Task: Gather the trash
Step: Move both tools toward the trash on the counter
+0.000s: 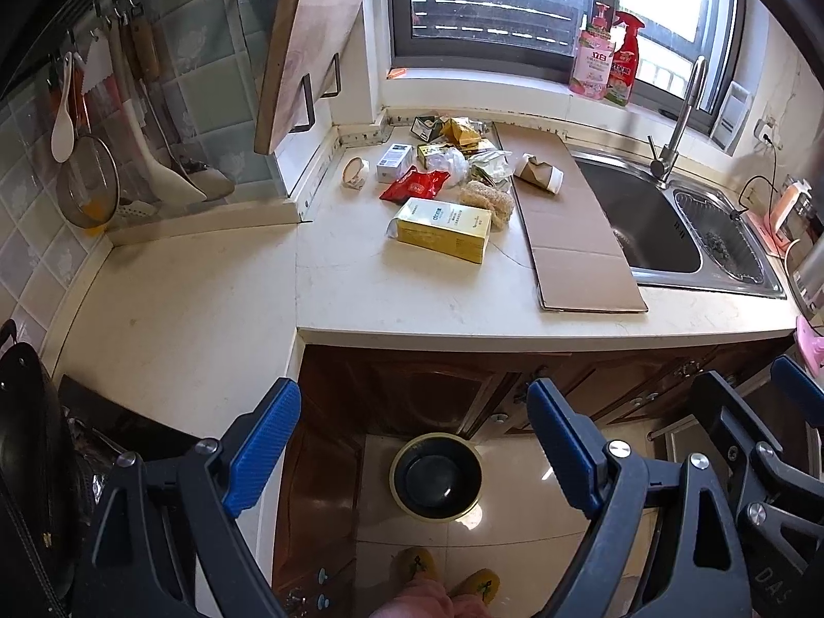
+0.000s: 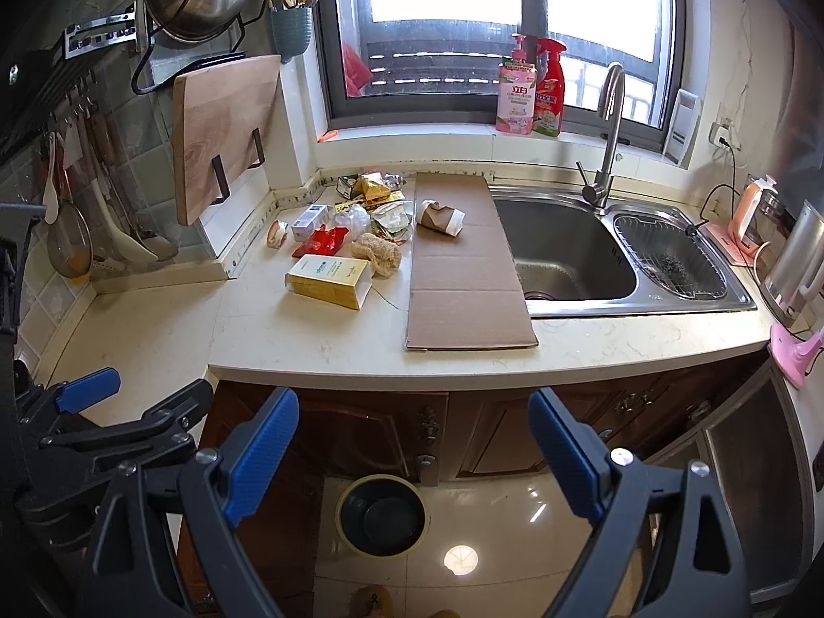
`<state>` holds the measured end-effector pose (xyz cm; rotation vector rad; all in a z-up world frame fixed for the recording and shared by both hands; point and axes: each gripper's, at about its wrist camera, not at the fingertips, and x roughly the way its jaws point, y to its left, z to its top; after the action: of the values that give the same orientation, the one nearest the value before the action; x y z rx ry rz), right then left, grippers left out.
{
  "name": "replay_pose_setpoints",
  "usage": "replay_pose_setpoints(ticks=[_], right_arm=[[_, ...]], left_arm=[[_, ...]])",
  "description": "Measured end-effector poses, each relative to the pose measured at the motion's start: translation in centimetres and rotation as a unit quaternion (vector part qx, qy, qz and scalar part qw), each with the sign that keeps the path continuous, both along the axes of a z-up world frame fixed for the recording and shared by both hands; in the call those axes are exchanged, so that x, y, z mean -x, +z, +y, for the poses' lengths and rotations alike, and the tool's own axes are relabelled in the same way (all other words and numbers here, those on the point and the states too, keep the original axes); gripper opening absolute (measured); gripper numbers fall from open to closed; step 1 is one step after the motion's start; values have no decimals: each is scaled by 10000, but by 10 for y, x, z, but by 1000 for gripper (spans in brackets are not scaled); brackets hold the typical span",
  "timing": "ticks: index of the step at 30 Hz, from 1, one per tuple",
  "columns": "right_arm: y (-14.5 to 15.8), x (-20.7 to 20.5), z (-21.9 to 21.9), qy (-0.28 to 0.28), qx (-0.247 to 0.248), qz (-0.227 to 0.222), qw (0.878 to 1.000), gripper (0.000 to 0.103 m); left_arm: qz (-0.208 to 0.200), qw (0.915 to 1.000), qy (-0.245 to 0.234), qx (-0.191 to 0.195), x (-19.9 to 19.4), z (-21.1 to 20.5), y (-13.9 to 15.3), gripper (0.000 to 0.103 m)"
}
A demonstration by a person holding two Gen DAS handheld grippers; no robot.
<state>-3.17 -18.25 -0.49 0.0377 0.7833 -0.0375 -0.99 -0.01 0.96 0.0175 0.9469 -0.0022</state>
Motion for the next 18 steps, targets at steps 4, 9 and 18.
replay_pose_setpoints(ticks=[4, 9, 18], right_arm=[[-1, -1, 1, -1, -4, 3, 10000, 92], [-2, 0, 2, 15, -36, 15, 10000, 92], [-2, 0, 3, 19, -30, 6, 10000, 92]], left_arm=[[20, 10000, -8, 7, -1, 1, 0, 88], [31, 10000, 1, -10, 0, 1, -1, 88], [52, 10000, -8, -30, -2, 4, -2, 88]])
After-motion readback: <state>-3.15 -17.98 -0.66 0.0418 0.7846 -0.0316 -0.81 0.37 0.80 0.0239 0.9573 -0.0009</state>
